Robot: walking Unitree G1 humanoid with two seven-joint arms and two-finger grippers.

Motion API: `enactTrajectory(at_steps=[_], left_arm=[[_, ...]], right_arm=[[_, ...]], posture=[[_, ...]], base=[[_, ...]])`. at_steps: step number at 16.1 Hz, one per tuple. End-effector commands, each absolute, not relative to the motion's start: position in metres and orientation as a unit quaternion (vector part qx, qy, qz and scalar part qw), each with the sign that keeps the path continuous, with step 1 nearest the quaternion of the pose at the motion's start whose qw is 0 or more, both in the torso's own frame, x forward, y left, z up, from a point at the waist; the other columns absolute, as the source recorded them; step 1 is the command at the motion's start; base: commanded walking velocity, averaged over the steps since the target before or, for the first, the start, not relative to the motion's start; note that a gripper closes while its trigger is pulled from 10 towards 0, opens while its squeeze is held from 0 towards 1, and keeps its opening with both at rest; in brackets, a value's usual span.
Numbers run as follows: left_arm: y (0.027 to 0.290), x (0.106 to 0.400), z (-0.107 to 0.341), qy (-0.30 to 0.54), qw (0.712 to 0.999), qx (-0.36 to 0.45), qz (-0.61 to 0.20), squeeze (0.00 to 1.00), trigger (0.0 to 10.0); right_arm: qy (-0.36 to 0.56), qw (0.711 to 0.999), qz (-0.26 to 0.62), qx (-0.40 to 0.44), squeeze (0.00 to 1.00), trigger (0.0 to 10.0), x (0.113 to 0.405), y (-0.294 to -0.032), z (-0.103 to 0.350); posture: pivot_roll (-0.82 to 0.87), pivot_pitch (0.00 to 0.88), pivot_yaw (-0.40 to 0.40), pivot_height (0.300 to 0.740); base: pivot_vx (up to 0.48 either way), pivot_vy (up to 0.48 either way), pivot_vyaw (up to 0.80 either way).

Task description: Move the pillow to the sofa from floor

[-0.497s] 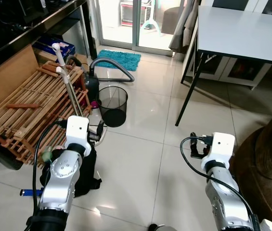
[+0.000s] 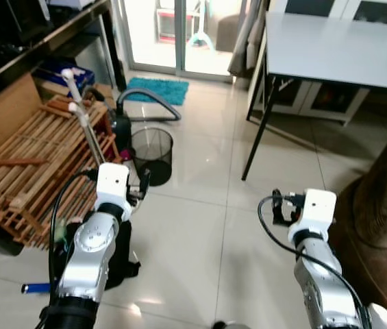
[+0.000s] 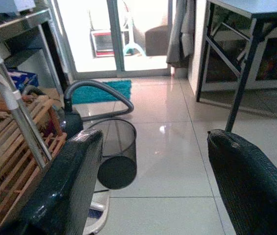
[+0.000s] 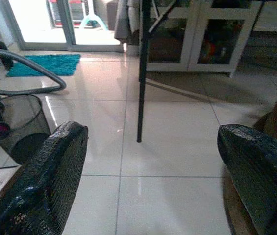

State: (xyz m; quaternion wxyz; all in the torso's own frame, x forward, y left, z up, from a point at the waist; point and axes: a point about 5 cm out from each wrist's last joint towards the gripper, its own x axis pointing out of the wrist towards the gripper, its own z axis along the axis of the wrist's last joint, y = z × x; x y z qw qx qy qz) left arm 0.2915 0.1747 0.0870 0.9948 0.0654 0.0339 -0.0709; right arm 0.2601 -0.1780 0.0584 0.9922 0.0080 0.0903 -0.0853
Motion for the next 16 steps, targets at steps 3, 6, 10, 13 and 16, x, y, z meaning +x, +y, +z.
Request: enactTrajectory(at_steps=[3,6,10,13,16], left_arm=[[0.1708,0.2912,0.0863,0.034,0.992,0.095,-0.077,0.0,10.0],[0.1726,0.291,0.084,0.042,0.994,0.068,-0.071,0.0,10.0],[0.1725,0.2914,0.0833,0.04,0.994,0.075,-0.071,0.0,10.0],[0.1737,0.292,0.0821,0.041,0.994,0.076,-0.067,0.0,10.0],[0.1726,0.2924,0.0819,0.041,0.994,0.069,-0.069,0.0,10.0]], right_arm=[[0.09,0.992,-0.088,0.006,0.0,10.0,0.2599,-0.1802,0.061],[0.09,0.992,-0.091,0.005,0.0,10.0,0.2592,-0.1809,0.0612],[0.093,0.991,-0.091,0.004,0.0,10.0,0.2599,-0.1814,0.061],[0.096,0.991,-0.09,-0.002,0.0,10.0,0.2604,-0.1816,0.0608],[0.097,0.991,-0.091,-0.005,0.0,10.0,0.2604,-0.1818,0.0608]], posture=[[-0.07,0.0,0.018,0.74],[-0.07,0.0,0.017,0.74],[-0.07,0.0,0.015,0.74],[-0.07,0.0,0.013,0.74],[-0.07,0.0,0.013,0.74]], base=[[0.0,-0.48,-0.77],[0.0,0.0,-0.77],[0.0,0.0,-0.78],[0.0,0.0,-0.77],[0.0,0.0,-0.77]])
